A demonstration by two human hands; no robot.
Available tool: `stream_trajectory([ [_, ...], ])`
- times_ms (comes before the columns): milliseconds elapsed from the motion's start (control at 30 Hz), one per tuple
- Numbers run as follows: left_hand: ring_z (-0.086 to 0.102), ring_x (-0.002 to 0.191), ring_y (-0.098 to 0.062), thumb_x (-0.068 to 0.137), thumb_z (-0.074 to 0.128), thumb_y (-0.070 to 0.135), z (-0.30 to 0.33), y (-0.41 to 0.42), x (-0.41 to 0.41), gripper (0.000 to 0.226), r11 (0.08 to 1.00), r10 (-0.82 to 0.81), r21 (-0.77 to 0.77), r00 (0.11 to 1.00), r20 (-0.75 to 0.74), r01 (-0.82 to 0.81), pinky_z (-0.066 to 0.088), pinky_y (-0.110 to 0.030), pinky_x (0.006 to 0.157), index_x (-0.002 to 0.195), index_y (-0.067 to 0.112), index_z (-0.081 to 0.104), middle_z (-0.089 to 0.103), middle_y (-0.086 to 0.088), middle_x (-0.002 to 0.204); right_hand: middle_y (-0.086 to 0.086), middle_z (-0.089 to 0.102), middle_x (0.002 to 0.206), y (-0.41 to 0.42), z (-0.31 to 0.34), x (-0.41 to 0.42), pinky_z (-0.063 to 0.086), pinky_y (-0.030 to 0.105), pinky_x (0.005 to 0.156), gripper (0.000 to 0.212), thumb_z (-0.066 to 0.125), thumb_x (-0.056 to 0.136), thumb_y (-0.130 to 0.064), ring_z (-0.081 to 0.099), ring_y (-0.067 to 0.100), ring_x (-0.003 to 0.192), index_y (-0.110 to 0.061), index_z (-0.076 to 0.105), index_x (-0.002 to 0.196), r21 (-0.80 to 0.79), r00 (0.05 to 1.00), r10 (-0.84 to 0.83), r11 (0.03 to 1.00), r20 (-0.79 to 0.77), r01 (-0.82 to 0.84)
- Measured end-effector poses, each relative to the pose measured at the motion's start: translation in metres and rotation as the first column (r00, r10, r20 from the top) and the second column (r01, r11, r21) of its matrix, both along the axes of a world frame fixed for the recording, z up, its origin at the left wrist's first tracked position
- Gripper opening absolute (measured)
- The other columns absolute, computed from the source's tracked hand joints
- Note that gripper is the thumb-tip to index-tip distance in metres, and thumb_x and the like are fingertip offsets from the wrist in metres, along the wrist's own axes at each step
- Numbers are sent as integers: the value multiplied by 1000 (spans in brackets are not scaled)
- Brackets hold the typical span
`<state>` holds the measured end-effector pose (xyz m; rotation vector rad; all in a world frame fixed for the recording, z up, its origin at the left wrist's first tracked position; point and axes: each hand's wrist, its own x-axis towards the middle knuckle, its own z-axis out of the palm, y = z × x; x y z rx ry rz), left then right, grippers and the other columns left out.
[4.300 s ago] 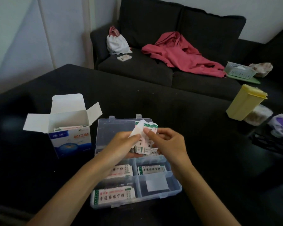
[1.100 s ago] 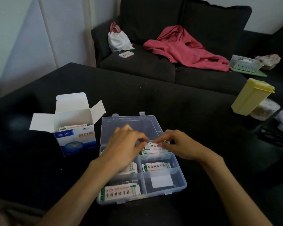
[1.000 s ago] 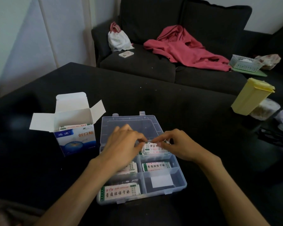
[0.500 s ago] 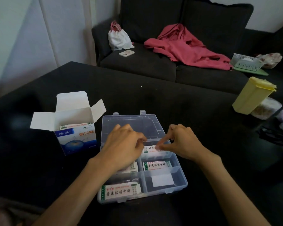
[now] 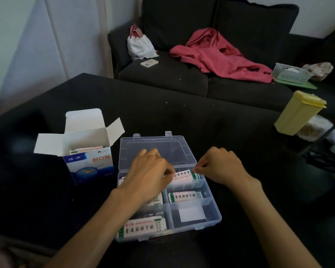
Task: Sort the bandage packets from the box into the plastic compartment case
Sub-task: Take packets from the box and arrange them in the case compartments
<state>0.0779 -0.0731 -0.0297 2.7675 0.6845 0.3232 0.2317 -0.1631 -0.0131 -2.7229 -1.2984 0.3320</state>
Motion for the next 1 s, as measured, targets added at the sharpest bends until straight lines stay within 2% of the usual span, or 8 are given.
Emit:
stream_trajectory([
  [167,28,92,-7,95,51,38,-1,2,0,29,1000,-12,-3,1000,-7,12,27,-22,81,122,39,59,51,7,111,-1,64,85,5,-7,-10,50,37,87,20,66,83,-35,61,14,77,-15,61,85,-58,999,-30,998,21,31],
  [433,52,102,-3,92,56,35,17,9,-12,23,994,56,-98,990,127,-43,40,-25,94,114,38,62,63,16,108,-11,61,86,5,29,0,43,17,62,3,65,85,-30,56,2,76,-29,63,87,165,983,-9,986,-184,40],
  [533,54,80,-3,88,59,32,33,18,-41,15,965,260,-76,870,418,-252,46,-18,70,102,32,65,59,15,87,-14,62,87,16,42,-18,45,15,64,10,60,88,-29,58,-1,76,-31,64,97,393,985,81,920,-152,-15],
  [600,59,81,-16,87,61,30,39,31,-66,15,883,412,-48,722,556,-467,44,-25,67,99,27,68,64,3,89,-16,59,87,28,48,-42,49,18,69,13,59,89,-29,58,-2,77,-33,62,101,481,980,157,873,-122,-80],
  [667,59,91,-29,87,62,28,40,50,-94,20,771,551,-68,610,569,-633,46,-38,74,104,24,69,66,-7,101,-18,55,91,42,51,-73,49,20,77,17,58,89,-28,54,-2,83,-35,61,104,533,970,239,827,-44,-179],
  [767,54,108,-34,85,64,26,33,74,-127,32,700,670,-103,599,439,-707,45,-45,87,117,20,65,65,-10,116,-15,54,112,60,45,-115,41,17,88,30,57,90,-27,46,-1,105,-35,56,119,564,911,402,732,96,-382],
  [900,57,113,-30,80,64,51,20,94,-149,56,574,774,-539,623,113,-616,45,-39,96,126,20,59,63,-8,122,-10,39,135,82,22,-137,37,23,98,43,58,90,-34,34,8,123,-36,47,131,397,862,492,771,126,-498],
  [1000,63,98,-18,87,64,32,23,92,-148,20,410,758,-863,637,142,-295,49,-33,84,103,20,70,71,2,93,-9,42,123,90,18,-140,40,20,89,31,62,87,-36,37,8,113,-32,62,118,362,898,410,822,157,-439],
])
